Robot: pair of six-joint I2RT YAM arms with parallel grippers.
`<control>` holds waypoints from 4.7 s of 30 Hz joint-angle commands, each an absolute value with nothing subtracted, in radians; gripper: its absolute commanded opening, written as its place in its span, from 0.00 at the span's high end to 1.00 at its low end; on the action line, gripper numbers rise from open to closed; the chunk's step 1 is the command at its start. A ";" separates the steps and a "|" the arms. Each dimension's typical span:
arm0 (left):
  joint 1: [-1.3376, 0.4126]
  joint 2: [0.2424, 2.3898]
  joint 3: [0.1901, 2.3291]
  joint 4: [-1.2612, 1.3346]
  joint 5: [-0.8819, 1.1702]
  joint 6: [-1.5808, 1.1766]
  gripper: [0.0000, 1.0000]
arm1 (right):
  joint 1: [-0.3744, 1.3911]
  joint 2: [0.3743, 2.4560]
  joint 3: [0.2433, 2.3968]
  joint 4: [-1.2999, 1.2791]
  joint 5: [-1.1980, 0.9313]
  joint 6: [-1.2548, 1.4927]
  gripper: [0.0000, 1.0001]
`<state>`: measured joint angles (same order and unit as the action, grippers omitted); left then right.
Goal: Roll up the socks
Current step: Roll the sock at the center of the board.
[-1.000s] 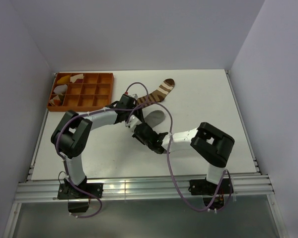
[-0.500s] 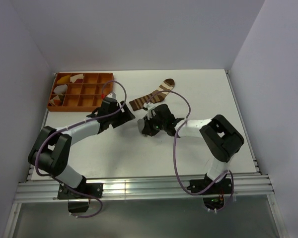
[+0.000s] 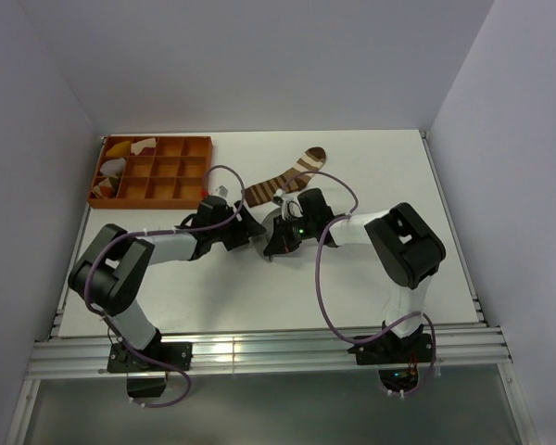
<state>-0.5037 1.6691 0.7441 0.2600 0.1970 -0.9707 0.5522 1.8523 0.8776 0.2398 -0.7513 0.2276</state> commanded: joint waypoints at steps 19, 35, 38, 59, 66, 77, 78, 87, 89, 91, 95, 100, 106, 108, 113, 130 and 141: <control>-0.577 1.778 0.793 0.134 -0.037 -1.078 0.42 | 0.557 1.870 0.893 0.135 -0.667 0.226 1.00; -0.604 1.802 0.838 0.048 -0.103 -0.983 1.00 | 0.560 1.580 0.879 0.091 -0.433 0.301 0.57; -0.604 1.801 0.847 0.048 -0.100 -0.971 1.00 | 0.538 1.517 0.899 0.054 -0.388 0.291 0.51; -0.606 1.749 0.824 0.023 -0.175 -1.002 1.00 | 0.460 1.850 1.000 -0.074 -0.038 0.486 0.53; -0.572 1.698 0.802 -0.029 -0.247 -1.028 1.00 | 0.420 1.789 0.917 -0.114 -0.009 0.509 0.53; -0.578 1.812 0.888 0.026 -0.084 -0.939 1.00 | 0.544 1.556 0.894 0.034 -0.118 0.242 0.52; -0.578 1.818 0.891 0.017 -0.081 -0.937 1.00 | 0.570 1.534 0.894 0.041 -0.082 0.209 0.50; -0.578 1.836 0.920 -0.023 -0.052 -0.907 1.00 | 0.871 1.489 0.782 0.244 0.097 -0.058 0.34; -0.578 1.844 0.934 -0.035 -0.041 -0.894 1.00 | 0.902 1.506 0.775 0.271 0.161 -0.084 0.33; -0.578 1.848 0.943 -0.043 -0.032 -0.888 1.00 | 0.940 1.542 0.773 0.308 0.205 -0.098 0.31; -0.578 1.851 0.953 -0.054 -0.018 -0.874 1.00 | 0.986 1.604 0.795 0.348 0.261 -0.149 0.30; -0.578 1.858 0.960 -0.061 -0.009 -0.867 1.00 | 1.035 1.687 0.830 0.365 0.336 -0.189 0.30; -0.578 1.870 0.973 -0.067 0.011 -0.856 1.00 | 1.083 1.747 0.845 0.393 0.388 -0.239 0.30; -0.578 1.871 0.976 -0.069 0.014 -0.853 1.00 | 1.094 1.773 0.851 0.396 0.410 -0.250 0.30; -0.578 1.873 0.979 -0.072 0.023 -0.847 1.00 | 1.098 1.827 0.871 0.407 0.452 -0.275 0.35; -0.577 1.850 0.956 -0.025 0.063 -0.865 0.94 | 1.039 1.767 0.809 0.362 0.292 -0.047 1.00; -0.572 1.856 0.960 -0.020 0.057 -0.900 1.00 | 0.871 1.638 0.732 0.319 0.074 0.094 0.67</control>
